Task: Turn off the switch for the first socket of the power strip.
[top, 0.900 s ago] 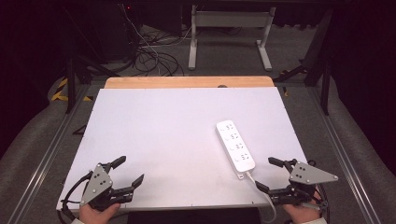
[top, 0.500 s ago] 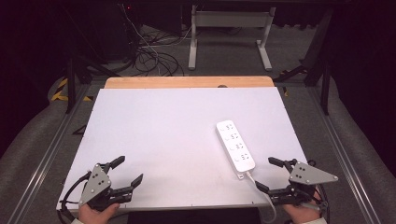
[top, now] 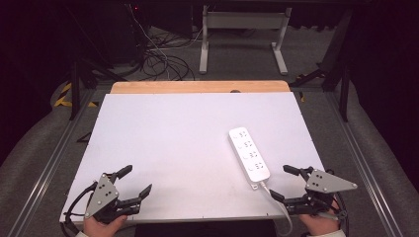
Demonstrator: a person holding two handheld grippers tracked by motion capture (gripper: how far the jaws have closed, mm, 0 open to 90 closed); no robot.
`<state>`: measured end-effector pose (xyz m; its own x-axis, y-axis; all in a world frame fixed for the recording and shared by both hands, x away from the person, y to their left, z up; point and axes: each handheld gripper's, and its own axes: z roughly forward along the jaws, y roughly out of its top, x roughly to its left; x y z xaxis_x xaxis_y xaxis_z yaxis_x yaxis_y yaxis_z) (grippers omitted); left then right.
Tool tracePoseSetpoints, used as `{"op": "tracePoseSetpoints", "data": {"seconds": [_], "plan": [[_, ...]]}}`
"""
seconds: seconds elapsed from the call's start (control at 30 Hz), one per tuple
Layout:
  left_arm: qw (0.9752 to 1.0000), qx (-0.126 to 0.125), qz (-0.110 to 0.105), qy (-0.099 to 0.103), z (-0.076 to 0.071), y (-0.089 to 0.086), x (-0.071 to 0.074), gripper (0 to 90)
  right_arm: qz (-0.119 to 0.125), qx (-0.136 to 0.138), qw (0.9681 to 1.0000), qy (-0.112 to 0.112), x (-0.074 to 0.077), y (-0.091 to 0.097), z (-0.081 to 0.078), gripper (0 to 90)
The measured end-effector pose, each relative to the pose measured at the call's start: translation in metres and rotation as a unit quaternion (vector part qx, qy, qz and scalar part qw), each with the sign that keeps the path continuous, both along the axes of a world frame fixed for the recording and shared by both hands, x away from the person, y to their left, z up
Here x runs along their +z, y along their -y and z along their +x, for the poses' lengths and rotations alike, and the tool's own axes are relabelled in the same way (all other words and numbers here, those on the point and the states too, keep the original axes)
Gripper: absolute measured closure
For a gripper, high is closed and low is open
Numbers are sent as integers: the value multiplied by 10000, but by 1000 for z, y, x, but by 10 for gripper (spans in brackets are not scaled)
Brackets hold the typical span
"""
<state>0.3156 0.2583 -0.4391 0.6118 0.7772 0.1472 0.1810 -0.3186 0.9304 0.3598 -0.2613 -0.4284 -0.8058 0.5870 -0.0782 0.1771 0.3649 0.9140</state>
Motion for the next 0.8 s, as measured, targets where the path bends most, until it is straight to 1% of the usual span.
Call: {"op": "tracePoseSetpoints", "data": {"seconds": [0.13,0.2,0.3,0.43,0.5,0.57,0.8], "plan": [[10000,12,0,-2,0,0,0,205,-43,21,10000,37,5,-3,2,169],[10000,18,-3,-5,0,0,0,205,-110,33,9999,43,7,-5,5,186],[10000,24,4,6,0,0,0,205,-153,45,9999,-1,11,-10,12,227],[10000,30,-3,-9,0,0,0,205,-203,27,9998,-25,14,-16,17,246],[10000,25,-9,-8,0,0,0,205,-241,56,9997,-62,16,-20,22,273],[10000,27,26,14,0,-1,0,205,-240,76,9996,-92,18,-23,24,285],[10000,27,4,-13,0,0,0,205,-260,144,9995,-143,22,-32,33,301]]}}
